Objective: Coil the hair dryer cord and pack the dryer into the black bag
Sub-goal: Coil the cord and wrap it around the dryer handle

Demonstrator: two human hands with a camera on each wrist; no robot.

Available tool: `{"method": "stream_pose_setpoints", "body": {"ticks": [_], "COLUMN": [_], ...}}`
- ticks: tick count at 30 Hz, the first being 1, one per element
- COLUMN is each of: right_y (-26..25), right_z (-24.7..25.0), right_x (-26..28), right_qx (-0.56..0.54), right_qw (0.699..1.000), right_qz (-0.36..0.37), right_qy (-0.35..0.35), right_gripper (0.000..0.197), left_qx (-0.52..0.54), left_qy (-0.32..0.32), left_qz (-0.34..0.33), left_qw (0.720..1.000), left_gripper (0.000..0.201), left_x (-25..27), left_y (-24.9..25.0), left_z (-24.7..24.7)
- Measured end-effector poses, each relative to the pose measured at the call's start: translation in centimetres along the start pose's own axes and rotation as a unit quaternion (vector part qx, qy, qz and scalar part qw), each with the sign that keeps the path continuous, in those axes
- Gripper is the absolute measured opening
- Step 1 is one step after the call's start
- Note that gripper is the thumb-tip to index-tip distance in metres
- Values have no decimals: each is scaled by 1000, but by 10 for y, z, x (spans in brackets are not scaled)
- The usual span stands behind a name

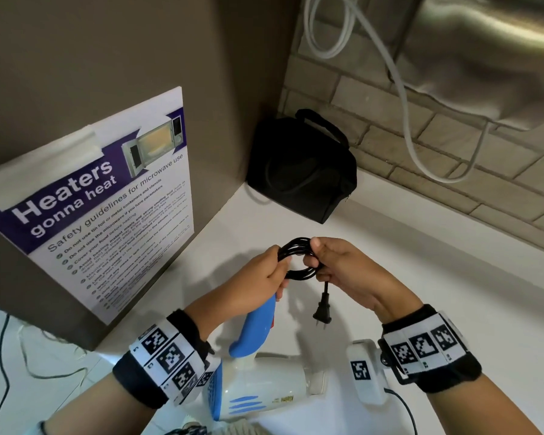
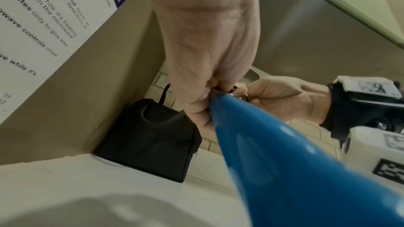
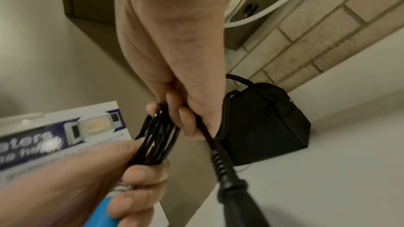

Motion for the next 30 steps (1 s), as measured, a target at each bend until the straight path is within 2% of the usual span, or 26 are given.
{"method": "stream_pose_setpoints", "body": {"ticks": [3, 5, 8, 11, 14, 16, 18, 21, 23, 24, 25, 27, 30], "right_y": [4, 5, 2, -4, -8, -11, -13, -15, -7, -3, 0, 5, 9], "right_z": [0, -1, 0, 1, 2, 4, 13, 29, 41, 47, 53, 56, 48], "right_x": [-1, 0, 1, 0, 0, 1, -1, -8, -15, -18, -21, -26, -30], "right_qx": [-121, -129, -73, -14, 26, 95, 244, 463, 547, 552, 531, 452, 285], "right_qw": [991, 990, 995, 998, 998, 995, 970, 883, 829, 821, 829, 867, 935], "right_qz": [-47, -60, -60, -53, -43, -29, 6, 71, 75, 72, 66, 56, 61], "right_qy": [-14, -26, -27, -30, -37, -32, 4, 46, 90, 124, 161, 203, 203], "right_gripper": [28, 30, 33, 34, 34, 33, 30, 28, 29, 28, 27, 27, 29], "left_qx": [31, 50, 58, 38, 4, 8, 18, 27, 35, 39, 40, 41, 41], "left_qy": [-31, -53, -78, -74, -66, -51, -38, -27, -30, -31, -31, -26, -19], "left_qz": [-11, -2, -2, -19, -21, -12, -7, -6, -6, -5, -4, -1, 5], "left_qw": [999, 997, 995, 996, 998, 999, 999, 999, 999, 999, 999, 999, 999], "left_gripper": [21, 24, 25, 15, 25, 28, 24, 26, 27, 28, 28, 30, 30], "left_x": [0, 0, 0, 3, 3, 1, 0, 1, 1, 1, 1, 0, -2], "left_y": [-1, -1, 3, 11, 10, 3, -2, -5, -5, -5, -5, -6, -7], "left_z": [0, 2, 3, -2, -5, -2, 1, 2, 1, 0, -1, -1, 0]}}
Point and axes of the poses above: each hand's wrist, its own x-axis away from the middle knuckle, its own z-axis out of the back of the hand, y = z × x, the point moved 5 cm from there along -x, towards the middle knuckle, and after that the axes turned 2 degrees about z, right-handed, at the moved point
